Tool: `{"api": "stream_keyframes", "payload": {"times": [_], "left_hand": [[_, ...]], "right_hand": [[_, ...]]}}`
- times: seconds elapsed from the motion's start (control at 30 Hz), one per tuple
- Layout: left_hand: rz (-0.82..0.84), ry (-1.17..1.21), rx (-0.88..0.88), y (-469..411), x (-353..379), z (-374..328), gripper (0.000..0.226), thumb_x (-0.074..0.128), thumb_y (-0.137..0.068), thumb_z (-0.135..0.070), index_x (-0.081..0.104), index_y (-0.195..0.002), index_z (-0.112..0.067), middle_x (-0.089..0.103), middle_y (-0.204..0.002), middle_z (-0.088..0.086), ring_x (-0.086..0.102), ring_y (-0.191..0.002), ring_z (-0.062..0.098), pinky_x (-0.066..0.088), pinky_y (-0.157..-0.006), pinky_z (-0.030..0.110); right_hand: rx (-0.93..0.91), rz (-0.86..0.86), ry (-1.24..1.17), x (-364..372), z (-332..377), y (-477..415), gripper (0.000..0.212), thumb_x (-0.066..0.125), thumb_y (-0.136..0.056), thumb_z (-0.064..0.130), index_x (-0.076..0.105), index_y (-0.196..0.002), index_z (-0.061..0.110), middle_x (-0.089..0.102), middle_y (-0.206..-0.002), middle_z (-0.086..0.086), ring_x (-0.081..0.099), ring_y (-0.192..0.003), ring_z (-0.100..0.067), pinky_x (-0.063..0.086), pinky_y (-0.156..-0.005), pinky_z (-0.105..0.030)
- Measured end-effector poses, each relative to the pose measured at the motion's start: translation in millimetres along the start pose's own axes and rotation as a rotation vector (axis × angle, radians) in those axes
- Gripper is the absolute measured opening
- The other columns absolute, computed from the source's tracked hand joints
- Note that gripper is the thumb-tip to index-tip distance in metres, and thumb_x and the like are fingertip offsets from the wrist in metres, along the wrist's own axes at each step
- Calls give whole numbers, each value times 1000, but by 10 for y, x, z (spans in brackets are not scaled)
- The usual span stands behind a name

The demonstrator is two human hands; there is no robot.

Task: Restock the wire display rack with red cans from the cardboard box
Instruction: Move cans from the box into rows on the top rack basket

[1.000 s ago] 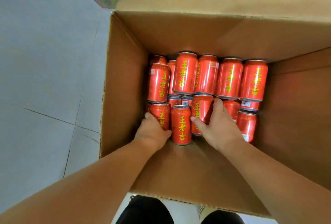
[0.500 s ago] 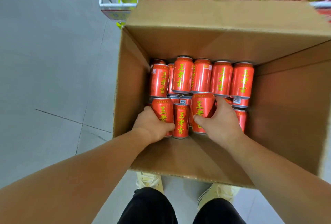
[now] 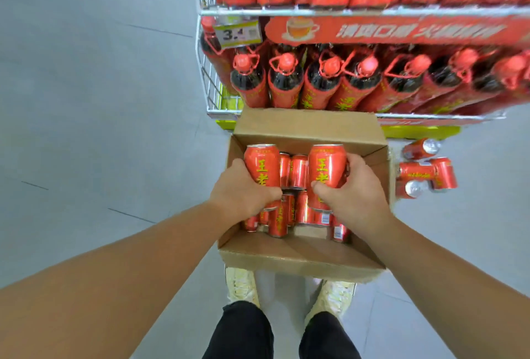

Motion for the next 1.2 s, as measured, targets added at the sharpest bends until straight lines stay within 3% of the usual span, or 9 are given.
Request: {"api": "stream_keyframes", "payload": {"times": [0.23, 0.3, 0.4, 0.53, 0.67, 0.8, 1.0, 1.1, 1.2], "left_hand": [[-17, -32, 197, 1202, -1066, -1057, 48, 85, -65, -38, 48, -93, -32, 61, -88, -9, 57, -75, 1, 40, -58, 21], [-31, -59, 269, 1516, -1402, -1384, 45, 84, -64, -38, 47, -89, -33, 61, -84, -13, 57, -72, -2, 41, -58, 20], [-87, -98, 362, 1961, -1943, -1926, 43, 83, -63, -37, 51, -91, -29, 64, -83, -10, 60, -72, 2, 46, -59, 22], [-161, -75, 455, 2516, -2630, -2594, 53, 83, -57, -40, 53, -99, -25, 66, -87, -6, 65, -76, 10, 52, -64, 28], [-226, -36, 568, 3039, -3252, -3160, 51, 83, -59, -41, 54, -99, -27, 67, -87, -8, 64, -76, 8, 53, -67, 28], [-300, -22, 683, 3524, -3818, -3649, 42, 84, -64, -39, 53, -89, -26, 64, -80, -9, 58, -66, 2, 43, -53, 18], [-395, -40, 803, 3969, -4490, -4215, 33, 82, -62, -35, 59, -77, -17, 65, -57, -11, 60, -51, -1, 44, -47, 16], [-423, -26, 802, 4031, -4703, -4463, 50, 76, -49, -51, 62, -87, -22, 70, -71, -9, 66, -64, 5, 53, -59, 26], [-455, 2, 816, 4060, -4807, -4738, 56, 77, -46, -54, 61, -91, -26, 70, -80, -8, 66, -72, 9, 55, -63, 29]], "right_hand": [[-73, -97, -4, -1063, 1218, 736, 44, 77, -65, 40, 57, -104, 33, 69, -85, 10, 66, -76, -8, 56, -72, -37], [-105, -123, -14, -1408, 1610, 950, 40, 79, -67, 34, 56, -99, 36, 68, -85, 9, 66, -76, -9, 56, -73, -36], [-184, -189, -25, -1943, 2264, 1211, 36, 80, -69, 30, 55, -94, 38, 66, -91, 9, 65, -81, -9, 52, -70, -22], [-284, -280, -36, -2554, 3078, 1539, 47, 76, -66, 43, 56, -107, 35, 63, -102, 8, 64, -90, -9, 54, -79, -33], [-372, -363, -83, -3058, 3832, 1875, 38, 77, -69, 39, 58, -101, 36, 67, -98, 9, 67, -85, -7, 58, -79, -37], [-456, -452, -71, -3483, 4500, 2154, 44, 75, -66, 47, 56, -104, 35, 64, -103, 11, 65, -91, -7, 56, -84, -36], [-544, -593, -99, -3995, 5231, 2397, 48, 72, -60, 49, 58, -104, 35, 65, -101, 12, 64, -93, -7, 55, -86, -36], [-567, -581, -141, -4208, 5485, 2381, 41, 75, -63, 44, 57, -99, 38, 66, -102, 13, 64, -93, -4, 54, -85, -31], [-590, -536, -128, -4446, 5722, 2282, 36, 81, -76, 27, 51, -92, 39, 63, -99, 15, 59, -87, 5, 45, -72, -14]]}}
Point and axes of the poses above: each hand's wrist, its own y-axis away from the middle knuckle, its own x-axis out of the palm, z = x × y, the point moved 5 cm from there along -y, towards the middle knuckle
